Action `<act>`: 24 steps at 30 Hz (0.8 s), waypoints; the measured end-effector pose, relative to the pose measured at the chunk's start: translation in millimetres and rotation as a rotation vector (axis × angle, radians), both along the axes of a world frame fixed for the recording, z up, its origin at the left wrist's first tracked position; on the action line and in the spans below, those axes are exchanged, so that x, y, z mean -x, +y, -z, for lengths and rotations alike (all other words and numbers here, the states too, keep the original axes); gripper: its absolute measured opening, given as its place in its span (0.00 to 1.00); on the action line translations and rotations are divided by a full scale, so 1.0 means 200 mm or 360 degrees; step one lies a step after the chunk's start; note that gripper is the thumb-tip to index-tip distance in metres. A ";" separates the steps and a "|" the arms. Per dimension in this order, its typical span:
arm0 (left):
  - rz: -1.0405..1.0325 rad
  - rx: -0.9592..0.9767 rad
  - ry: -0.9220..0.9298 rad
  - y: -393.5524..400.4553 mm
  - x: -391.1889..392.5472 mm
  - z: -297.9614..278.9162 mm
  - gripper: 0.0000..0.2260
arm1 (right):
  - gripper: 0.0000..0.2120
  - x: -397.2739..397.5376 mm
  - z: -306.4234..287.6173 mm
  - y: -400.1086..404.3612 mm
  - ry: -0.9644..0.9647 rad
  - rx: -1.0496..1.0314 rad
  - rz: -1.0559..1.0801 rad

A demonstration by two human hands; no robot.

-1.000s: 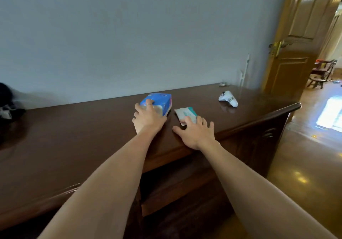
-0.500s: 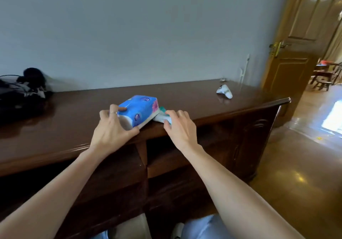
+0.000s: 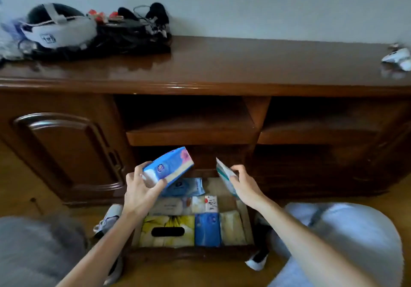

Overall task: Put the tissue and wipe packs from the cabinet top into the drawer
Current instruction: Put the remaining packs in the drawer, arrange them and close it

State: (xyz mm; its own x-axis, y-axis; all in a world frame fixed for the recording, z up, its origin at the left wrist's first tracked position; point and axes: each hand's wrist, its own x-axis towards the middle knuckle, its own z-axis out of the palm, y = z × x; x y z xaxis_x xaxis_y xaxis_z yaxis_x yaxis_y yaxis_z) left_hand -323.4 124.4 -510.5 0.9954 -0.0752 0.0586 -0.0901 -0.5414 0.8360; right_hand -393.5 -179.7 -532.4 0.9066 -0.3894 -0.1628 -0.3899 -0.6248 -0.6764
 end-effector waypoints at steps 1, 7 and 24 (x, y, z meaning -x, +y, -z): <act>-0.0085 0.0039 0.0110 0.03 0.01 0.08 0.36 | 0.14 -0.01 0.07 0.03 0.0094 -0.0210 0.0078; -0.0633 0.0364 0.0414 0.12 -0.05 0.36 0.28 | 0.20 -0.09 0.43 0.16 0.0467 -0.1003 0.0041; -0.0839 0.0656 0.0659 0.39 -0.09 0.51 0.37 | 0.22 -0.71 0.93 0.67 0.0752 0.0377 -0.0666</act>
